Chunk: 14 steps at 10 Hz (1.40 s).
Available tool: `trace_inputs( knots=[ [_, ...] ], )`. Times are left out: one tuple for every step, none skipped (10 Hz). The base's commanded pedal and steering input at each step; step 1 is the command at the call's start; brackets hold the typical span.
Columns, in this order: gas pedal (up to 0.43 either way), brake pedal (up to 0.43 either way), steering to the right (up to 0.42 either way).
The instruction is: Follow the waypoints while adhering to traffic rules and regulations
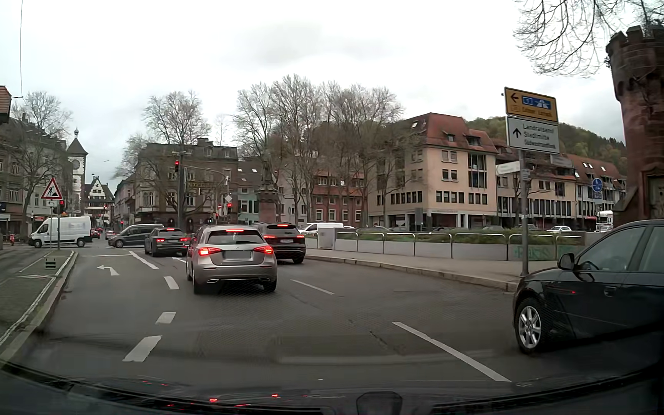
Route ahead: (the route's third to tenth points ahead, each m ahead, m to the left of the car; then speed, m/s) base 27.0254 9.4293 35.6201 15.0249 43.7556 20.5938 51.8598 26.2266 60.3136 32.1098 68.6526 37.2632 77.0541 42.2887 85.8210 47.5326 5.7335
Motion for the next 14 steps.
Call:
trace_inputs(
  knots=[
    [0.000, 0.152, -0.145],
    [0.000, 0.159, -0.144],
    [0.000, 0.165, -0.143],
    [0.000, 0.171, -0.143],
    [0.000, 0.177, -0.142],
    [0.000, 0.183, -0.142],
    [0.000, 0.183, -0.142],
    [0.000, 0.189, -0.142],
    [0.000, 0.183, -0.142],
    [0.000, 0.183, -0.142],
    [0.000, 0.171, -0.142],
    [0.000, 0.165, -0.142],
    [0.000, 0.152, -0.142],
    [0.000, 0.128, -0.141]
  ],
)
